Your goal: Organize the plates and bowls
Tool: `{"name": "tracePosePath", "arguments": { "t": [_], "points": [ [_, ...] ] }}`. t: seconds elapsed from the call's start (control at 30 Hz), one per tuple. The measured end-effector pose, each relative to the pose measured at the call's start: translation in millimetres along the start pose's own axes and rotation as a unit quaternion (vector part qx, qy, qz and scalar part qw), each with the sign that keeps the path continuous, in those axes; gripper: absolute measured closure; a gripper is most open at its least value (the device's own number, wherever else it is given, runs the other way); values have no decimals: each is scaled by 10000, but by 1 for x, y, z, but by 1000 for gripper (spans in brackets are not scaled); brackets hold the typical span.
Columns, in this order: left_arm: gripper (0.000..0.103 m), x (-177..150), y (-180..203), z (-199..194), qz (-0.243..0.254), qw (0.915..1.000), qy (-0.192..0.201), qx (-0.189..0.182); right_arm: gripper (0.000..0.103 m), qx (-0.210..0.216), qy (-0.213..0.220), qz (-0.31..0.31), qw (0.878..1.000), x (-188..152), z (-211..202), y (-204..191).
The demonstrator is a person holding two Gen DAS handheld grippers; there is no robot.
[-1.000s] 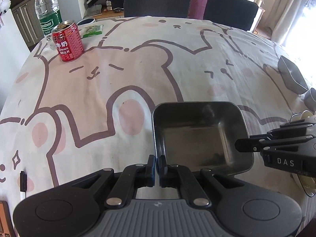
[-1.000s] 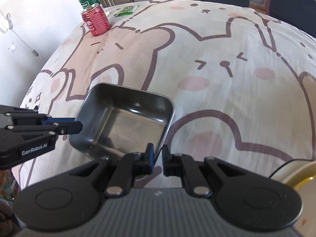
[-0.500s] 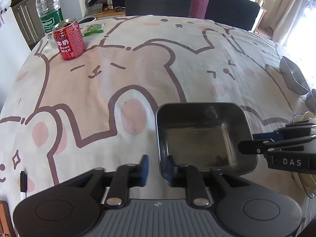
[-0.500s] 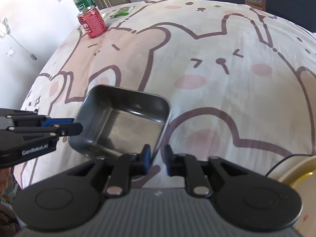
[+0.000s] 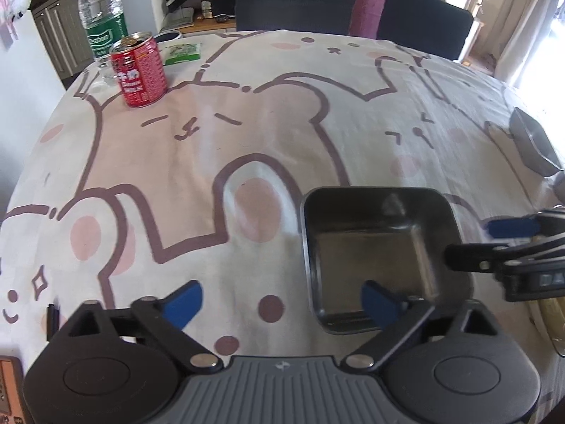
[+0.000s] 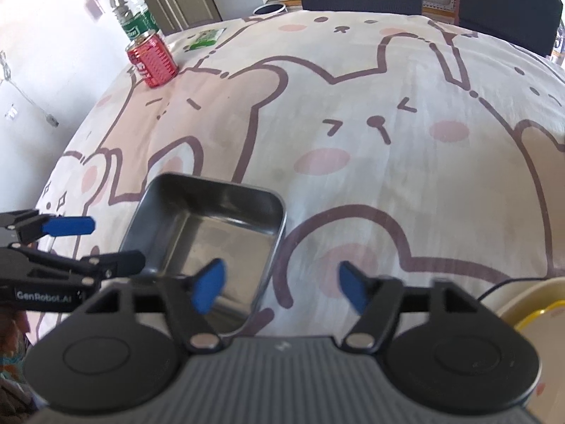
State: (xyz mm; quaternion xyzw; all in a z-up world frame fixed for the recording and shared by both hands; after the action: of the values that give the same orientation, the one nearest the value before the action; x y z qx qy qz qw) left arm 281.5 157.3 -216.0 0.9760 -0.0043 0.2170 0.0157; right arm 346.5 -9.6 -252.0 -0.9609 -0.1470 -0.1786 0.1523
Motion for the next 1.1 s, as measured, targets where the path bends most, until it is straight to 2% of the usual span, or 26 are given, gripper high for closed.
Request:
{"name": "tracePosePath", "arguments": {
  "t": [0.03,0.17,0.37,0.53,0.67,0.8,1.0,1.1],
  "points": [
    [3,0,-2,0,-5,10000,0,34,10,-41,59,-18,10000,1,-1,1],
    [0,8,-9,-6,-144,9998,117,50,0,-154,304,4,9994,7,-8,10],
    [0,42,-5,-25,-361,9966,725,150,0,-246,876,244,9956,23,-40,37],
    [0,76,29,-35,-389,9918,1218,7,0,-344,1254,771,9885,32,-69,85],
    [0,99,71,-33,-269,9892,1421,-219,0,-560,1527,1224,9791,32,-91,133],
    [0,117,122,-27,-45,9873,1510,-489,0,-714,1699,2053,9612,24,-107,186],
    [0,142,193,-14,262,9828,1540,-981,0,-790,1840,3518,9144,6,-113,257],
    [0,153,223,-7,371,9800,1570,-1166,0,-862,1898,4035,8909,2,-112,283]
  ]
}}
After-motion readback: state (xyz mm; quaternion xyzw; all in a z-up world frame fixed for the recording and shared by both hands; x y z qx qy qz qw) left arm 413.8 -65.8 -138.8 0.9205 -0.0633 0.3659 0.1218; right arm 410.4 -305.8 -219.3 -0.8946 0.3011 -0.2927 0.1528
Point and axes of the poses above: each gripper's, at about its wrist camera, not at the fingertips, and z roughly the way its jaws point, y to its right, x to its top, the point moved 10 cm from there along z, roughly the way its jaws point, and after that the axes turned 1 degree about -y, right-handed, at the moved point
